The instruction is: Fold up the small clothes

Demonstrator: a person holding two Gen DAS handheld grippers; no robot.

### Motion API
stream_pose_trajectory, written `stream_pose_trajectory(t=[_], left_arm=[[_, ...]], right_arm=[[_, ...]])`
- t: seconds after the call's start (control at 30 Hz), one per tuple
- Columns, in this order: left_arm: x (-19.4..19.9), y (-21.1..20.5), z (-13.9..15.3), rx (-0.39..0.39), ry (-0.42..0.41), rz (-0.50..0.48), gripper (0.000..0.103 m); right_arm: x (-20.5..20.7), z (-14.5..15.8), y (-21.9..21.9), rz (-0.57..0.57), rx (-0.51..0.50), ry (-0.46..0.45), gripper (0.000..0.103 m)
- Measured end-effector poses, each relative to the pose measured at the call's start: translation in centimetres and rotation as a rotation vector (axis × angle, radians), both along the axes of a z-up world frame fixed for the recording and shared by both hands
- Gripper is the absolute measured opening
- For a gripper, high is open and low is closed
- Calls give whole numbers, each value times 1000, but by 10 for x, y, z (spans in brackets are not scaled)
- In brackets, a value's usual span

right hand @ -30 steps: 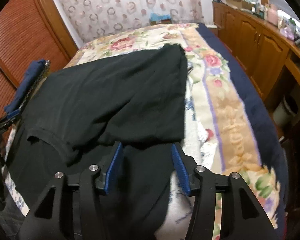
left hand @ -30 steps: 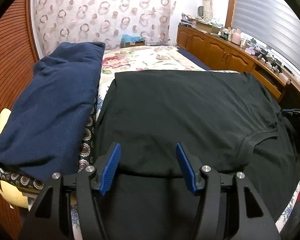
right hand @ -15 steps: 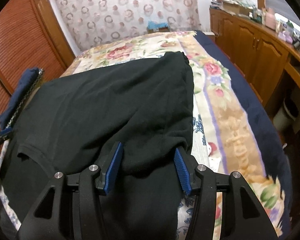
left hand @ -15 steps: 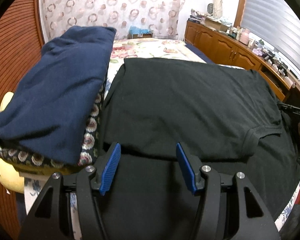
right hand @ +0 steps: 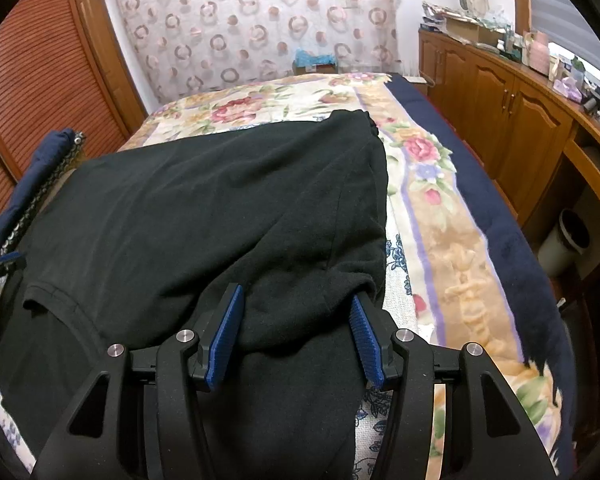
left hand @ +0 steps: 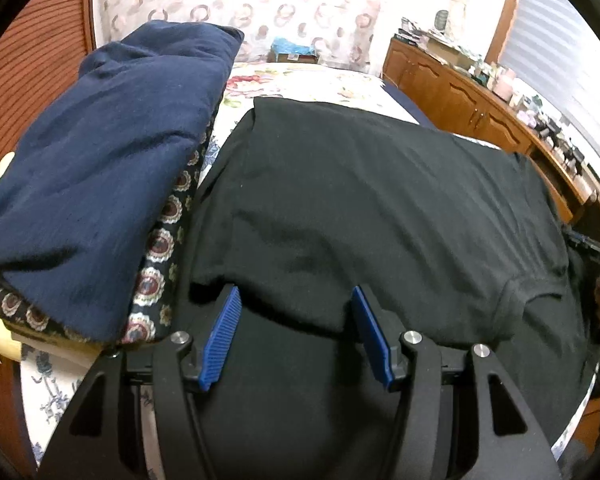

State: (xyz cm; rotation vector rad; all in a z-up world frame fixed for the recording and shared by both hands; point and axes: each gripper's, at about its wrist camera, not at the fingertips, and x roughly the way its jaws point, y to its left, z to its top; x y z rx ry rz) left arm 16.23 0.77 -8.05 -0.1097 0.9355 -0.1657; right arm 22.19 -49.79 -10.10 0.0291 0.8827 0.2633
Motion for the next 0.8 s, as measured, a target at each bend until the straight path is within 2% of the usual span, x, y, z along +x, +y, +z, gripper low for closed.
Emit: stream_pose_trajectory(t=[0.1, 0.13, 0.23, 0.27, 0.37, 0.4, 0.5, 0.7, 0.8], left_arm=[[2, -1, 0, -1, -5, 21, 56], [3, -2, -1, 12, -7, 27, 47], [6, -2, -1, 36, -13, 50, 36], [6, -1, -2, 43, -15, 54, 29], [5, 1, -2, 68, -24, 58, 8], [2, 2, -1, 55, -32, 48, 4], [-3, 1, 5, 59, -76, 38, 1], [-19, 4, 38, 71, -212, 41, 1], [-22, 14, 52, 49, -259, 51, 1]], right_arm=[[1, 1, 3, -4, -24, -4, 52], [1, 2, 4, -8, -37, -7, 49], [1, 4, 5, -10, -58, -23, 36], [1, 4, 5, -5, -62, -27, 24], [-1, 8, 6, 15, -69, -49, 7], [-2, 11, 7, 29, -65, -57, 7], [-4, 21, 8, 51, -47, -87, 6], [-18, 50, 7, 73, -18, -165, 5], [-25, 65, 6, 75, -11, -197, 5]])
